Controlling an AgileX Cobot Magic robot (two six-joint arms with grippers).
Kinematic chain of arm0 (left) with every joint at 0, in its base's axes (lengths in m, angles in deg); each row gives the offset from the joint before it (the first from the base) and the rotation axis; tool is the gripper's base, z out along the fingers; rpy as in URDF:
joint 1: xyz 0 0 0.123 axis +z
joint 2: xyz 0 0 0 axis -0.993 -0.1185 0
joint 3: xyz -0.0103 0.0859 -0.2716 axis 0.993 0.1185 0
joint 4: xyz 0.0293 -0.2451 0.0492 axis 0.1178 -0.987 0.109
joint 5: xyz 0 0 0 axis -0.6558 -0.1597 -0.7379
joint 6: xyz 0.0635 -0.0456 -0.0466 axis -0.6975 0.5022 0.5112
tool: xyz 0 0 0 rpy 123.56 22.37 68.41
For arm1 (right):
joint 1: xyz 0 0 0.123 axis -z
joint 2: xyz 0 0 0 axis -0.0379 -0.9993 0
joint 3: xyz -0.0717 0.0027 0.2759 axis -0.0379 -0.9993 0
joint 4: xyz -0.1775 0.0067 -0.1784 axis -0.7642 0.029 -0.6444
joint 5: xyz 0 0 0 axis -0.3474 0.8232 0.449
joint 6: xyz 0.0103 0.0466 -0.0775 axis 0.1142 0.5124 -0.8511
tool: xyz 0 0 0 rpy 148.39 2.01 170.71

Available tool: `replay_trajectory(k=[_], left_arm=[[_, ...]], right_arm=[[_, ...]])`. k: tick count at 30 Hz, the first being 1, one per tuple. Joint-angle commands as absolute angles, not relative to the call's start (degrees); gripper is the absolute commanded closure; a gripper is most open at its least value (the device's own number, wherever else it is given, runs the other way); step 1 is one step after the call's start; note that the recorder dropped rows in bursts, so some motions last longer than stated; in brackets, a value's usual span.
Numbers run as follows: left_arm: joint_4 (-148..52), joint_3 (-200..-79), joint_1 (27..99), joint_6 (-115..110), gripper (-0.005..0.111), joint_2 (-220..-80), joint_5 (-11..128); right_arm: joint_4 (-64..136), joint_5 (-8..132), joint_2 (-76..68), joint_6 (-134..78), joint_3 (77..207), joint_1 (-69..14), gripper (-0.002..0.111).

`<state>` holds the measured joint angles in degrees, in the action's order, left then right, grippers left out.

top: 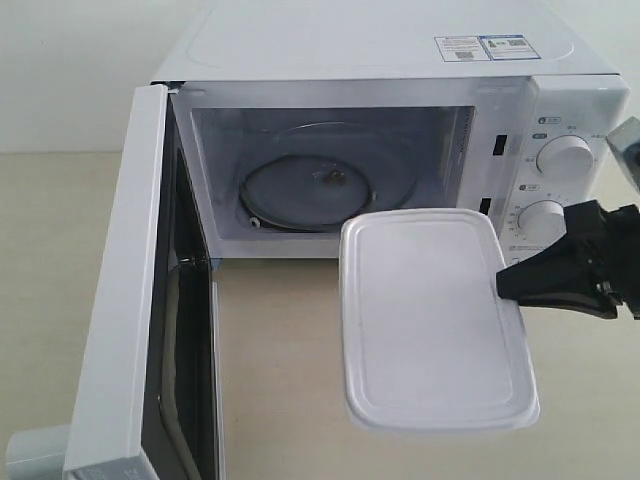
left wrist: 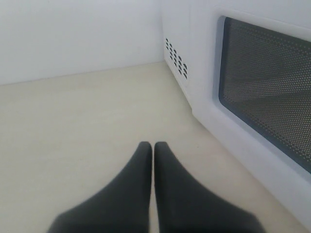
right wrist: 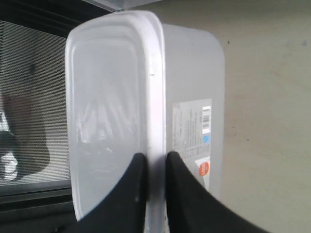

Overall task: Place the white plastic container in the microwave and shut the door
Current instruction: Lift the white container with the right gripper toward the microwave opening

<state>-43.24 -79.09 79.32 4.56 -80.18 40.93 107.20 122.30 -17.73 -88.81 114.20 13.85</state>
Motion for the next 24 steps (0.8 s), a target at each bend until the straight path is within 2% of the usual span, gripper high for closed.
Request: replay_trajectory(k=[1,24], left_arm=[[-42.93,-78.86,79.59,4.56,0.103,-80.12,40.94],[-42.93,-78.86,79.59,4.56,0.103,-80.12,40.94]], right_arm=[[109.81,123.69,-9.71,-88.1,111.15,13.8,0.109],[113.39,117.75,13.43,-86.54,98.48,13.8,0.109]])
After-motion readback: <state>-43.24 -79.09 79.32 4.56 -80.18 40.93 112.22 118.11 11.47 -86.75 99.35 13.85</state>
